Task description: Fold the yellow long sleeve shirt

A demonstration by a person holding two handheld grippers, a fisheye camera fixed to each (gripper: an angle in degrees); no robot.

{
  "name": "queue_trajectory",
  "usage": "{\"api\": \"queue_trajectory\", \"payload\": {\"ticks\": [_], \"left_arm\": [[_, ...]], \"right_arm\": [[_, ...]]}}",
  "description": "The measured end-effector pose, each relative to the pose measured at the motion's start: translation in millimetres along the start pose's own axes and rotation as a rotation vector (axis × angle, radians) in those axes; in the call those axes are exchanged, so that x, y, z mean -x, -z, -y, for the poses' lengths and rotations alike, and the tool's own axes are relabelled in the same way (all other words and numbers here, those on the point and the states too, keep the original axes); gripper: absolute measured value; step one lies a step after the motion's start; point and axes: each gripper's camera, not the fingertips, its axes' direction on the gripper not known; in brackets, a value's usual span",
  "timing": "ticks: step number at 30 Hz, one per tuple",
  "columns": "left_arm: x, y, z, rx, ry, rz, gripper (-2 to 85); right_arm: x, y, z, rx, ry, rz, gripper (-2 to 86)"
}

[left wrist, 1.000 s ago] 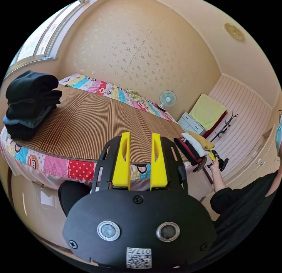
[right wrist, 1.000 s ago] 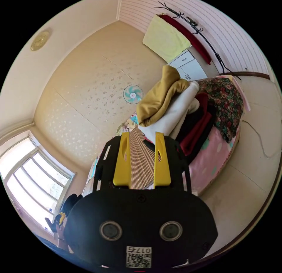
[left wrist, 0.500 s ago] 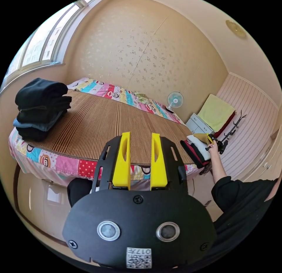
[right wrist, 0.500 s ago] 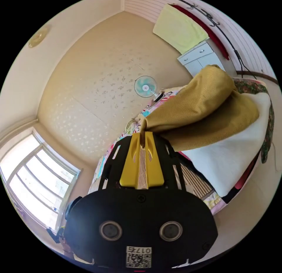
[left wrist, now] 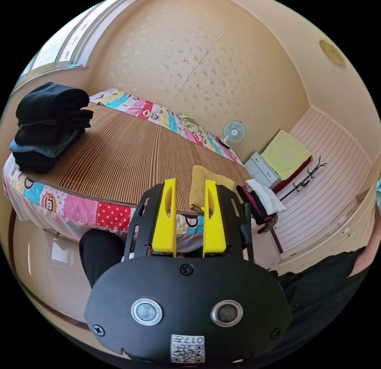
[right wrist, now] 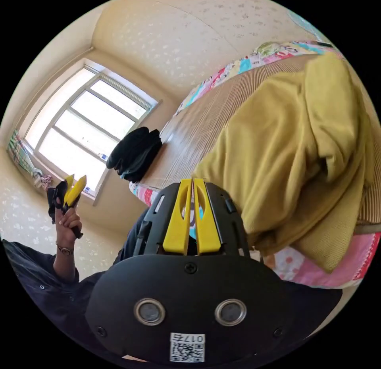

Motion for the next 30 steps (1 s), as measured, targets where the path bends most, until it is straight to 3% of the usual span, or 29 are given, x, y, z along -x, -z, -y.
{"api": "queue_trajectory", "payload": {"ticks": [5,8,10,12,16,20,23,26,30], "left_arm": [[31,-4,-14,0.018,0.050,-0.015,10.7],[45,-15,-18,0.035,0.081,-0.062,10.9],[49,-21,-18,0.037,0.085,-0.085,11.0],[51,-26,-17,0.043,0.083,-0.101,11.1],[54,-28,-11,0.072,0.038,-0.117,11.0],[73,-7,-7,0.043,0.028,-0.081,11.0],[94,6,-13,0.015,0.064,-0.089,11.0],[113,8,-23,0.023,0.092,-0.078,11.0],[137,4,-36,0.022,0.153,-0.110,11.0]], "right_arm": [[-7,68,-32,-0.169,0.006,0.082,3.4],[-17,139,-43,-0.395,-0.052,-0.032,6.7],[-34,168,-48,-0.497,-0.118,-0.220,9.4],[-59,163,-42,-0.461,-0.181,-0.328,10.4],[-124,92,-5,-0.100,-0.235,-0.230,8.4],[-102,90,17,-0.156,-0.201,-0.375,5.2],[-42,108,39,-0.333,-0.071,-0.402,3.4],[31,99,50,-0.404,0.170,-0.302,2.9],[99,3,18,-0.148,0.539,-0.085,2.9]]}}
